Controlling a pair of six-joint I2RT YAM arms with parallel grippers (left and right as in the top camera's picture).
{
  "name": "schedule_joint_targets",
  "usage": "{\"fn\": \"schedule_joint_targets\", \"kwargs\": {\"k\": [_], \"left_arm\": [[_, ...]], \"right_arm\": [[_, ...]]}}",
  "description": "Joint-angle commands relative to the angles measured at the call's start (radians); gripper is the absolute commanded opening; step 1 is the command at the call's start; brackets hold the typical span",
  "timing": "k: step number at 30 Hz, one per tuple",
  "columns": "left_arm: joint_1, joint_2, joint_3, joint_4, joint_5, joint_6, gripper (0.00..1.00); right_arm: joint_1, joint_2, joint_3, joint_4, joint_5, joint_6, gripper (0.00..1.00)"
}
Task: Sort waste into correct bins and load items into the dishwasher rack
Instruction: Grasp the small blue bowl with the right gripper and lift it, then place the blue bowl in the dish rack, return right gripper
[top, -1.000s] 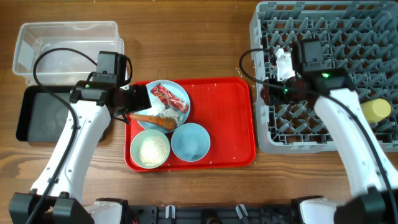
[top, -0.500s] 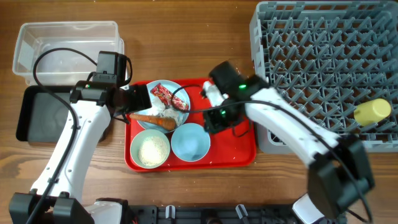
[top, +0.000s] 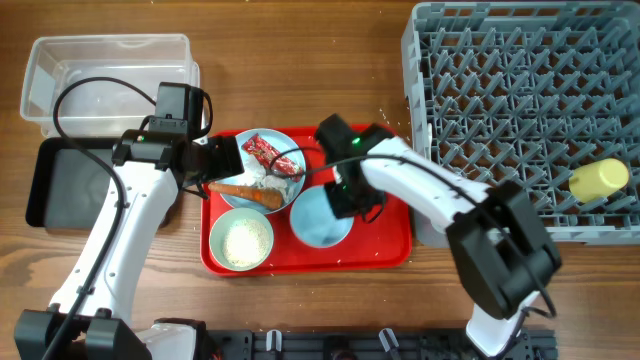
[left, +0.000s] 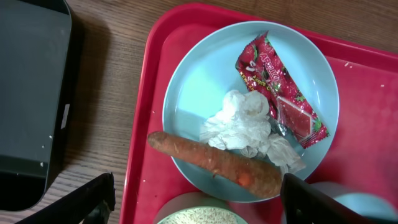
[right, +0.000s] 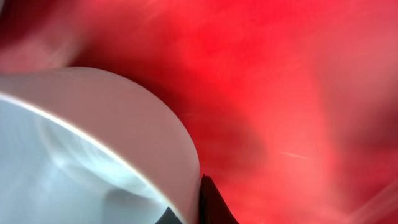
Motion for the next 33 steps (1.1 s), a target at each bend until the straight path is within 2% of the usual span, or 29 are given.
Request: {"fn": "schedule_joint_targets", "kwargs": {"k": [1, 3, 7, 11, 13, 17, 21, 25, 28, 33], "left_arm": [[0.007, -0.017, 0.005, -0.003, -0.009, 0.002, 0.85], [0.007, -0.017, 0.005, -0.003, -0.009, 0.002, 0.85], [0.007, -0.017, 0.005, -0.002, -0.009, 0.002, 0.85], [0.007, -0.017, 0.005, 0.008, -0.009, 0.002, 0.86], [0.007, -0.017, 0.005, 0.011, -0.009, 0.002, 0.85], [0.007, -0.017, 0.005, 0.012, -0.009, 0.002, 0.86], [0.007, -0.017, 0.005, 0.012, -0.009, 0.002, 0.86], [0.007, -0.017, 0.005, 0.011, -0.002, 0.002, 0.86], [0.007, -0.017, 0.005, 0.011, -0.002, 0.001, 0.86], [0.007, -0.017, 0.005, 0.012, -0.002, 0.001, 0.86]], "right_arm": [[-0.116, -0.178, 0.101, -0.025, 0.195, -0.002, 0.04], [-0.202, -0.274, 0.130, -0.013, 0.308, -0.032, 0.04], [-0.401, -0.440, 0.142, 0.145, 0.610, -0.210, 0.04], [-0.568, -0.451, 0.142, 0.368, 0.715, -0.452, 0.04], [-0.656, -0.426, 0.141, 0.474, 0.750, -0.523, 0.04], [-0.846, -0.338, 0.141, 0.725, 0.879, -0.552, 0.04], [-0.963, -0.203, 0.141, 0.929, 0.991, -0.565, 0.04], [-1.035, -0.040, 0.141, 1.118, 1.091, -0.659, 0.04], [-1.063, 0.045, 0.141, 1.172, 1.099, -0.681, 0.04], [-1.067, 0.129, 0.141, 1.139, 1.099, -0.666, 0.04]]}}
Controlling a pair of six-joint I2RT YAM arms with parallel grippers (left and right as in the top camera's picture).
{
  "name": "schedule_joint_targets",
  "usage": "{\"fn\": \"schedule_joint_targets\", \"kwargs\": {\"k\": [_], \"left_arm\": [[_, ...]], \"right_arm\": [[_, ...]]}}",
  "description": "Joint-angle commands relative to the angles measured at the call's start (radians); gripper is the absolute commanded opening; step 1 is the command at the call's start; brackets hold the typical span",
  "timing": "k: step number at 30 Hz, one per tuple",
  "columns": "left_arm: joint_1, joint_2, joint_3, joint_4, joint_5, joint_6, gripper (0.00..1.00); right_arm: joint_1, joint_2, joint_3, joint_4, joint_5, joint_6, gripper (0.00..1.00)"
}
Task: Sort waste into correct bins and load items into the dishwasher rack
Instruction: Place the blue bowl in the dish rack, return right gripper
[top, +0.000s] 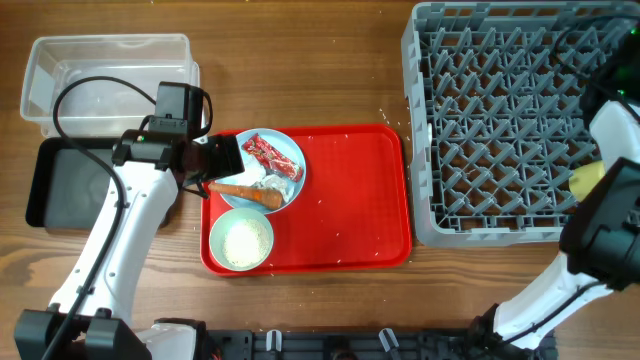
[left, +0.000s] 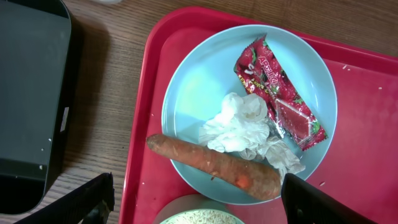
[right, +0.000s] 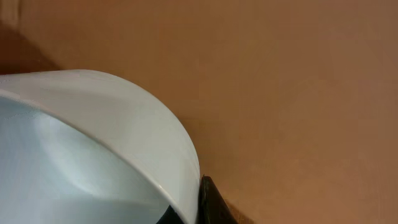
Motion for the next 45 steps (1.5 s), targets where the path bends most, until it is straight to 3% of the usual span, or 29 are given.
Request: {"fn": "schedule_joint_targets", "kwargs": {"k": [1, 12, 15, 19, 21, 24, 30, 35, 37, 41, 45], "left_arm": [[0.007, -0.017, 0.005, 0.002, -0.002, 0.001, 0.86], [0.007, -0.017, 0.005, 0.003, -0.002, 0.002, 0.86], [0.007, -0.017, 0.005, 0.003, -0.002, 0.001, 0.86], [0.007, -0.017, 0.005, 0.003, -0.002, 0.002, 0.86], [0.007, -0.017, 0.005, 0.003, -0.002, 0.002, 0.86], [0.007, -0.017, 0.005, 0.003, -0.002, 0.002, 0.86], [0.007, -0.017, 0.005, 0.003, -0.002, 0.002, 0.87], [0.007, -0.017, 0.005, 0.003, -0.002, 0.002, 0.97], [0.007, -0.017, 0.005, 0.003, -0.002, 0.002, 1.00], [0.007, -0.017, 0.005, 0.006, -0.002, 0.001, 1.00], [0.006, -0.017, 0.005, 0.006, -0.002, -0.003, 1.00]], "right_arm": [[0.012, 0.041, 0.004, -0.044, 0.035, 0.011, 0.04], [0.062, 0.041, 0.004, -0.396, -0.086, 0.143, 0.06], [0.082, 0.035, 0.004, -0.483, -0.099, 0.261, 0.40], [0.111, 0.010, 0.004, -0.560, -0.188, 0.273, 0.66], [0.129, -0.022, 0.004, -0.582, -0.205, 0.272, 0.86], [0.148, -0.101, 0.004, -0.617, -0.261, 0.269, 1.00], [0.150, -0.292, 0.004, -0.748, -0.645, 0.268, 1.00], [0.150, -0.415, 0.004, -0.925, -1.339, 0.269, 1.00], [0.151, -0.415, 0.004, -0.980, -1.522, 0.280, 1.00], [0.240, -0.413, 0.004, -1.108, -1.509, 0.295, 1.00], [0.454, -0.413, 0.003, -1.192, -1.340, 0.359, 0.99]]}}
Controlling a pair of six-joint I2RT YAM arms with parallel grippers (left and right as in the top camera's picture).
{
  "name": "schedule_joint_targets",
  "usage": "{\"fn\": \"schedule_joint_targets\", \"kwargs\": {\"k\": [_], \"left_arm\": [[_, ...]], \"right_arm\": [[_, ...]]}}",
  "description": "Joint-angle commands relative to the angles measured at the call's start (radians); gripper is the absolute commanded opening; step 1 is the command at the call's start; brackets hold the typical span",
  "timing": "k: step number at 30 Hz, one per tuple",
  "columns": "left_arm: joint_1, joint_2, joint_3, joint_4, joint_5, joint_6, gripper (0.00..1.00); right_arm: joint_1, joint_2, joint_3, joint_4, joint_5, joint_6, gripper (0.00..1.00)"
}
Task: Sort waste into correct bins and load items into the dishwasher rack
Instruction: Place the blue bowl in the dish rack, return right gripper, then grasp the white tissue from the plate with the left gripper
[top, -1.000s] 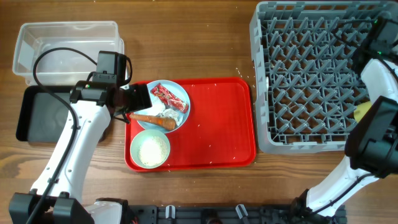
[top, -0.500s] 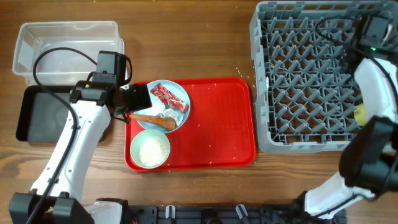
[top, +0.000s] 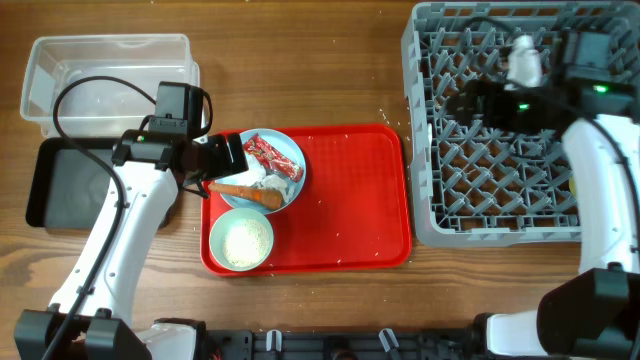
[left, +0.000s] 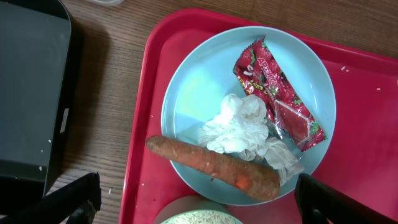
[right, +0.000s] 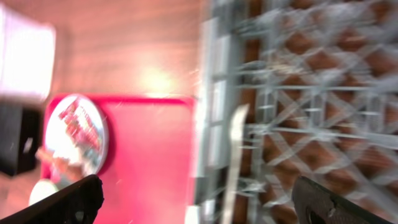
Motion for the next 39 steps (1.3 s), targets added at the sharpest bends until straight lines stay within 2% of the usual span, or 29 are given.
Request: {"fn": "schedule_joint_targets", "kwargs": {"k": [1, 5, 12, 18, 24, 28, 30, 32, 34, 39], "left_arm": [[0.006, -0.017, 0.005, 0.003, 0.002, -0.003, 1.00], [0.006, -0.012, 0.005, 0.047, 0.064, -0.028, 0.99], [-0.037, 0.106, 0.003, 0.126, 0.103, -0.028, 0.96], [-0.124, 0.220, 0.003, 0.219, 0.102, -0.028, 0.91], [-0.135, 0.320, 0.003, 0.230, 0.098, -0.028, 0.84], [-0.135, 0.343, 0.003, 0.235, 0.093, -0.028, 0.68], [-0.135, 0.343, 0.003, 0.233, 0.079, -0.028, 0.51], [-0.135, 0.343, 0.004, 0.233, 0.079, -0.028, 0.18], [-0.133, 0.341, 0.004, 0.233, 0.055, -0.027, 0.04], [-0.129, 0.274, 0.011, 0.220, 0.008, -0.024, 0.04]], "right_arm": [[0.161, -0.006, -0.001, -0.034, 0.111, 0.091, 1.00], [0.328, -0.003, -0.046, -0.023, 0.181, 0.152, 0.99], [0.491, 0.042, -0.198, 0.022, 0.193, 0.222, 0.95], [0.511, 0.042, -0.211, 0.026, 0.206, 0.252, 0.95], [0.511, 0.042, -0.211, 0.016, 0.206, 0.261, 0.95], [0.511, 0.042, -0.211, 0.016, 0.207, 0.268, 0.95], [0.511, 0.042, -0.211, 0.015, 0.206, 0.268, 0.95], [0.511, 0.042, -0.211, 0.011, 0.206, 0.267, 0.95], [0.511, 0.042, -0.211, 0.007, 0.206, 0.267, 0.95], [0.511, 0.042, -0.211, 0.005, 0.206, 0.269, 0.95]]}}
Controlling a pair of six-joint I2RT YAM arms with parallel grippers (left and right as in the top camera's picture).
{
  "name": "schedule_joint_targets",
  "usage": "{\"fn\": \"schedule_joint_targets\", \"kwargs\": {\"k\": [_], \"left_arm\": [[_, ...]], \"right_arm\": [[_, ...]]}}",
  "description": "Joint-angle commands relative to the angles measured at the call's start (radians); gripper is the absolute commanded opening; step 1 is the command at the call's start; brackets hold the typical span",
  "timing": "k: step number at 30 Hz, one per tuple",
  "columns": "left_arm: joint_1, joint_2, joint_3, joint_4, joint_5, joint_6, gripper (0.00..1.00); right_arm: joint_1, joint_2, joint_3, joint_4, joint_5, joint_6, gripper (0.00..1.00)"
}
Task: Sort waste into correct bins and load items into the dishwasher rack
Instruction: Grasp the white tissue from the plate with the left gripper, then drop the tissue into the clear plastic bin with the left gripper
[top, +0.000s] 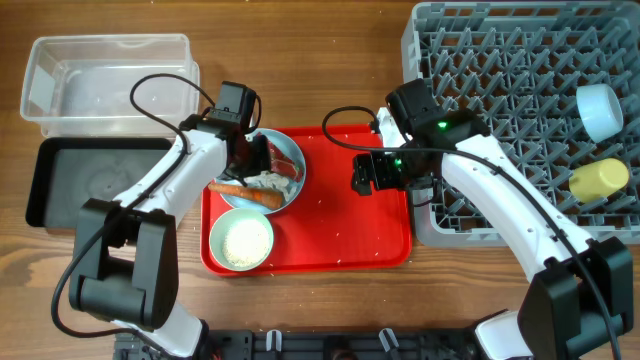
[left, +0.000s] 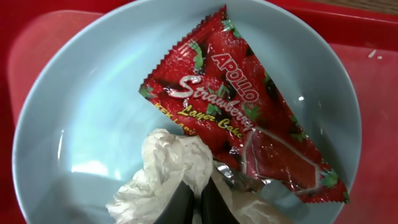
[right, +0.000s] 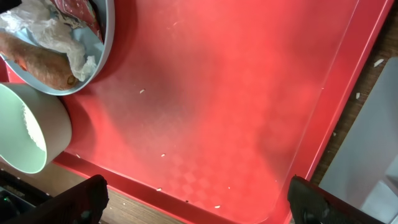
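On the light blue plate lie a red strawberry wrapper, a crumpled white tissue and a carrot. My left gripper is down in the plate, shut on the tissue. The plate sits on the red tray beside a pale green bowl of rice. My right gripper hangs open above the tray's bare right half. A light blue bowl rests in the grey dishwasher rack, near a yellow cup.
A clear plastic bin stands at the back left, with a black bin in front of it. The rack's wall is right beside the tray's right edge. Rice grains are scattered over the tray.
My left gripper, open above the plate before, is now low in the plate and shut on the tissue. My right gripper has moved from over the rack to above the tray, still open.
My right gripper was shut on the light blue bowl on the tray, then held it off to the far right, then was open over the rack. The bowl now sits in the rack. My left gripper stayed open above the plate until now.
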Motion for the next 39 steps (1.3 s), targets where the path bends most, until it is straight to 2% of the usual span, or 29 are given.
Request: {"fn": "schedule_joint_targets", "kwargs": {"k": [1, 6, 11, 18, 22, 24, 25, 26, 29, 31, 33, 37, 39], "left_arm": [[0.007, -0.077, 0.016, -0.012, -0.044, 0.006, 0.04], [0.038, -0.233, 0.063, -0.005, -0.142, 0.006, 0.04], [0.119, -0.306, 0.068, 0.150, -0.271, 0.006, 0.04], [0.273, -0.206, 0.067, 0.443, -0.271, 0.005, 0.04], [0.317, -0.105, 0.067, 0.561, -0.271, 0.006, 0.10], [0.327, -0.067, 0.068, 0.594, -0.271, 0.006, 0.34], [0.333, -0.051, 0.068, 0.616, -0.271, 0.006, 0.57], [0.337, -0.047, 0.068, 0.634, -0.271, 0.006, 0.66], [0.338, -0.072, 0.071, 0.674, -0.267, 0.010, 0.62], [0.335, -0.112, 0.071, 0.640, -0.209, 0.009, 0.57], [0.320, -0.150, 0.071, 0.551, -0.080, 0.008, 0.56], [0.238, -0.172, 0.071, 0.255, 0.130, 0.005, 0.56], [0.193, -0.167, 0.070, 0.132, 0.133, 0.005, 0.58]], "right_arm": [[0.003, 0.008, -0.003, -0.002, 0.013, 0.013, 0.94], [0.003, 0.008, -0.003, -0.002, 0.013, 0.013, 0.94], [0.003, 0.008, -0.003, -0.002, 0.013, 0.013, 0.94], [0.003, 0.008, -0.003, -0.003, 0.013, 0.013, 0.94], [0.003, 0.008, -0.003, -0.002, 0.012, 0.013, 0.94], [0.003, 0.008, -0.003, -0.002, 0.013, 0.013, 0.94], [0.003, 0.008, -0.003, -0.002, 0.013, 0.013, 0.94], [0.003, 0.008, -0.003, -0.002, 0.013, 0.013, 0.94], [0.003, 0.008, -0.003, -0.002, 0.013, 0.013, 0.94], [0.003, 0.008, -0.003, -0.002, 0.013, 0.012, 0.94], [0.003, 0.008, -0.003, 0.001, 0.016, 0.012, 0.94], [0.003, 0.008, -0.003, 0.000, 0.016, 0.012, 0.94], [0.003, 0.008, -0.003, -0.002, 0.016, 0.012, 0.94]]}}
